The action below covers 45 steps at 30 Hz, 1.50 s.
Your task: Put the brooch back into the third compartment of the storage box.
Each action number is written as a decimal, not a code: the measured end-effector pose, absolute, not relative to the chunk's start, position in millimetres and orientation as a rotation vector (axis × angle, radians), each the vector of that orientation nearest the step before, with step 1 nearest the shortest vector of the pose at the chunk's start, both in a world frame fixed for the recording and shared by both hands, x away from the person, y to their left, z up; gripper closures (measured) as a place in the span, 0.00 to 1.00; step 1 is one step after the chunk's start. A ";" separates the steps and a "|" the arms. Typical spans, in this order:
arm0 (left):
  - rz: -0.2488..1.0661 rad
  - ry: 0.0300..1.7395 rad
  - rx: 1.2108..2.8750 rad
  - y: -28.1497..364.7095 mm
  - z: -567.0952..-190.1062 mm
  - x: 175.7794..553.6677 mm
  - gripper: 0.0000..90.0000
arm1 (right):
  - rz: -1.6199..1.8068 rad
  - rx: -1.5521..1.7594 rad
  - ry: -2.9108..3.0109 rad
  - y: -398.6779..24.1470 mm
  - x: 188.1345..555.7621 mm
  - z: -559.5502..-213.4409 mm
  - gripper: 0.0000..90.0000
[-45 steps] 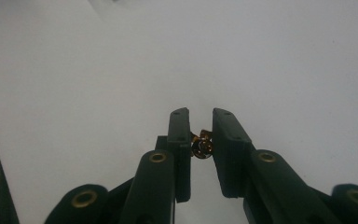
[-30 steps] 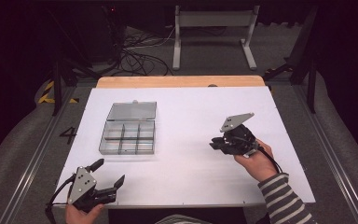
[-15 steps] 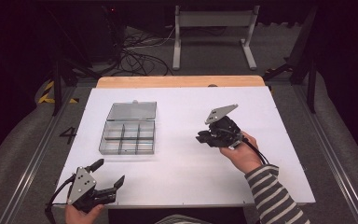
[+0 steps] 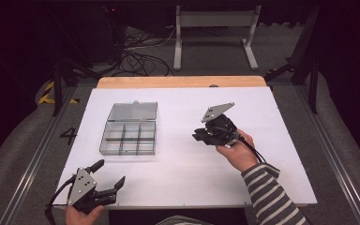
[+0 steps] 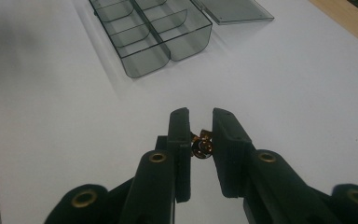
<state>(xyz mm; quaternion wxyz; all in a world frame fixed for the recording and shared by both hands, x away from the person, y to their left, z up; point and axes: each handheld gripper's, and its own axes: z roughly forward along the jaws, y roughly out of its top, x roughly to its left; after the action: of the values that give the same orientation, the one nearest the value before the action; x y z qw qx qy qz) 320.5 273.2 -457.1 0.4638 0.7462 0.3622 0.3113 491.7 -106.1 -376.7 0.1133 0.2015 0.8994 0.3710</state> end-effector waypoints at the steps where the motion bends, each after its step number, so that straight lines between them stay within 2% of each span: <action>1: 0.763 0.890 1.834 273.0 -457.1 320.3 0.16 | 1.089 0.586 2.636 -105.0 491.7 -376.3 0.87; 15: 0.773 0.897 1.834 274.6 -456.9 317.0 0.16 | 1.095 0.525 2.644 -73.1 501.7 -374.2 0.87; 45: 0.766 0.887 1.833 274.5 -456.6 318.3 0.16 | 1.206 0.589 2.660 -19.2 535.5 -397.4 0.87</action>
<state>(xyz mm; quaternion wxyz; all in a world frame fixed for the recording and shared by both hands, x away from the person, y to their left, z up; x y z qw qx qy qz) 318.3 274.5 -456.6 0.4644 0.7461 0.3610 0.3119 535.5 -19.2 -397.4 0.0809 0.1971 0.8898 0.4035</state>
